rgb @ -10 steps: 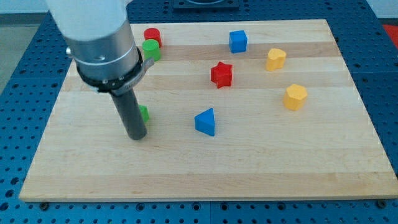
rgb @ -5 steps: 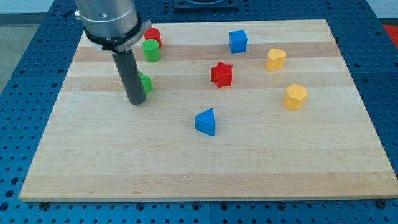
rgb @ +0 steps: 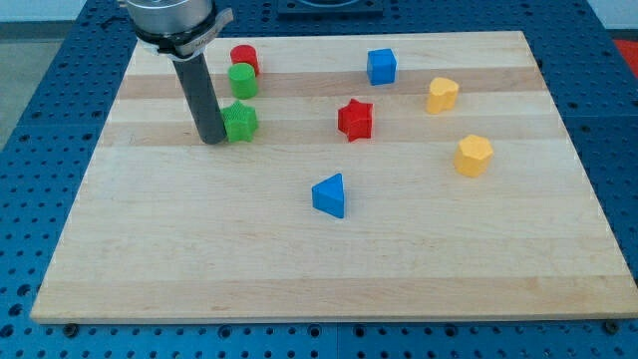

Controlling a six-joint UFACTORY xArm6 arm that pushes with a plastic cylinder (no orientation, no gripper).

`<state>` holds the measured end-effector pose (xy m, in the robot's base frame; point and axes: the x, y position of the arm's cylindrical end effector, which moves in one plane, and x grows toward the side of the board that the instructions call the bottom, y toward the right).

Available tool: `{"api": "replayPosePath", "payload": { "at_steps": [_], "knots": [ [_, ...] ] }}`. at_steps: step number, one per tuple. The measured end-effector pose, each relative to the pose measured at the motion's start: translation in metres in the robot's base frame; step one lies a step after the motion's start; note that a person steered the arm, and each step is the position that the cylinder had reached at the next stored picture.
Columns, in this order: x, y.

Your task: Slide the green star to the green circle

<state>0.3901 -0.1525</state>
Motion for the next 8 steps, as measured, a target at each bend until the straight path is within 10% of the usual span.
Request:
{"api": "replayPosePath", "payload": {
  "at_steps": [8],
  "knots": [
    [-0.012, 0.024]
  ]
}}
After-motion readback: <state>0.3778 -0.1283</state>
